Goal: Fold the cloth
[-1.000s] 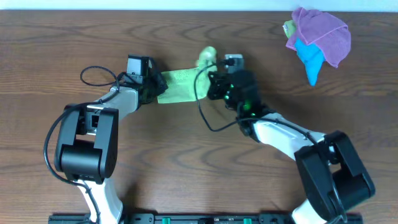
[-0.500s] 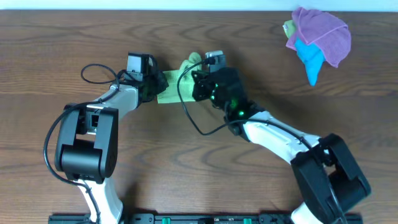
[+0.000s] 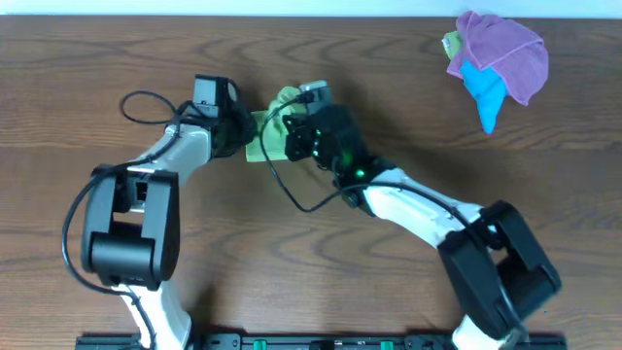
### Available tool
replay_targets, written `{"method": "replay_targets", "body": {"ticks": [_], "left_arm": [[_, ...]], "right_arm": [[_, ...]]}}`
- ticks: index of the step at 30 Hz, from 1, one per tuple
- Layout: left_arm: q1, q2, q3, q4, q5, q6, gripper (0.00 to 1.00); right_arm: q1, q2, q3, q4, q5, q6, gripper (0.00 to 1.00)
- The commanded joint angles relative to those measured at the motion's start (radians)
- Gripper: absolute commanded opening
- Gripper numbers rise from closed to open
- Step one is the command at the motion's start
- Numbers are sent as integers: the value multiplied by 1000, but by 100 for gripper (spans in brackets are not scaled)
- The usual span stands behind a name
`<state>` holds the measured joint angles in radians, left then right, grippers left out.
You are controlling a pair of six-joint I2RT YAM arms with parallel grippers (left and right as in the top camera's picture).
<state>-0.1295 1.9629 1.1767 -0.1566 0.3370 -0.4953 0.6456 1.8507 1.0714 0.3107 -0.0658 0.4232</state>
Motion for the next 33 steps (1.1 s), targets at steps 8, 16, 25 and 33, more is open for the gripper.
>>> {"method": "replay_targets", "body": {"ticks": [8, 16, 25, 33], "left_arm": [[101, -125, 25, -82, -4, 81, 6], [160, -149, 25, -111, -3, 81, 6], [182, -152, 25, -117, 6, 80, 6], [182, -152, 25, -118, 12, 80, 6]], "right_arm": [[39, 124, 156, -71, 0, -56, 1], [69, 208, 191, -80, -16, -62, 1], [90, 238, 191, -81, -21, -66, 1], [103, 277, 192, -67, -40, -65, 1]]}}
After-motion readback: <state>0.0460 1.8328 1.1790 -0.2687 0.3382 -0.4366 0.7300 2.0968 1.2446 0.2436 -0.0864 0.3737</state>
